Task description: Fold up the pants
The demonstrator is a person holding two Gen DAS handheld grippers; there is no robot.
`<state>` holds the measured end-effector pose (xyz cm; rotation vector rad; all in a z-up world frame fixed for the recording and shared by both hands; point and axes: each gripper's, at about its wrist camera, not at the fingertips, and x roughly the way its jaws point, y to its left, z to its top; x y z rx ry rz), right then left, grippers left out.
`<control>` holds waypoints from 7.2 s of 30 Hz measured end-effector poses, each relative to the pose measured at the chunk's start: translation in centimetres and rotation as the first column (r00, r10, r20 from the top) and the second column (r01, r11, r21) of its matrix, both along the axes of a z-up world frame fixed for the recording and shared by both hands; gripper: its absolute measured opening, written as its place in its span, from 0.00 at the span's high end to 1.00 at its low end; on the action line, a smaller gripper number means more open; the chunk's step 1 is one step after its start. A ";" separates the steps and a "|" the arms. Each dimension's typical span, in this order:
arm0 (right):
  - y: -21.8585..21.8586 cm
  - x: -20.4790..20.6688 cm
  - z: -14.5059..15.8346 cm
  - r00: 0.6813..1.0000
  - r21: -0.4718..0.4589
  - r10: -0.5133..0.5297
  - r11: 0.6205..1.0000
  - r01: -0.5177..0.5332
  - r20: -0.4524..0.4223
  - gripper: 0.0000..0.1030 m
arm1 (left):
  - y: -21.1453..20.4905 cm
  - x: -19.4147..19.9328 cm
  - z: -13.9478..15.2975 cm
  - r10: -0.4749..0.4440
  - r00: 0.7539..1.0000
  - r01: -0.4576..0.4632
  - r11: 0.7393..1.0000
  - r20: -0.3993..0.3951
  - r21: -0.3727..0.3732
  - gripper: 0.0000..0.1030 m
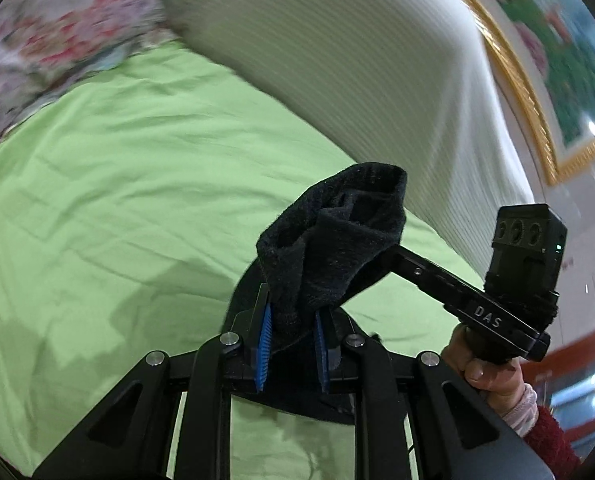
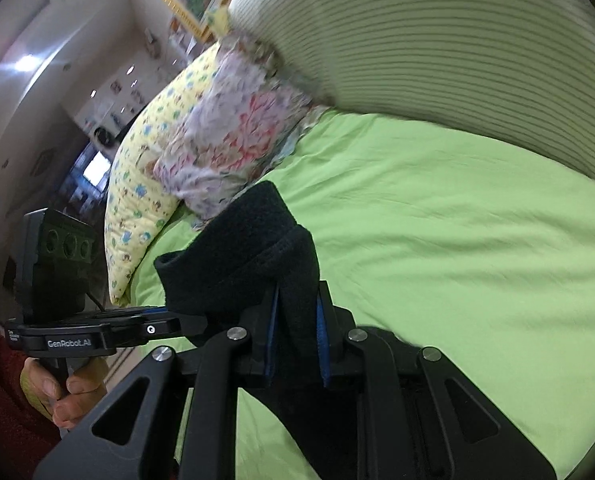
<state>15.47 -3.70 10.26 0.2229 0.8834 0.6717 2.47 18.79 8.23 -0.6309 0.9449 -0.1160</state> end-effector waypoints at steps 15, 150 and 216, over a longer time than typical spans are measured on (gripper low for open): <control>-10.4 -7.7 -2.4 0.972 0.060 -0.236 0.970 0.236 -0.002 0.83 | -14.1 -1.0 -0.2 -0.294 0.956 0.291 0.951 0.015 0.099 0.83; -14.5 -18.5 -9.0 0.794 0.117 -0.569 0.792 0.599 -0.214 0.59 | -8.2 5.3 -11.4 -0.353 0.925 0.349 0.936 -0.144 -0.052 0.71; -2.3 -8.1 -9.3 0.839 -0.187 -0.539 0.834 0.519 -0.080 0.37 | 9.1 -1.0 -8.2 -0.028 0.994 0.063 0.942 -0.109 0.331 0.35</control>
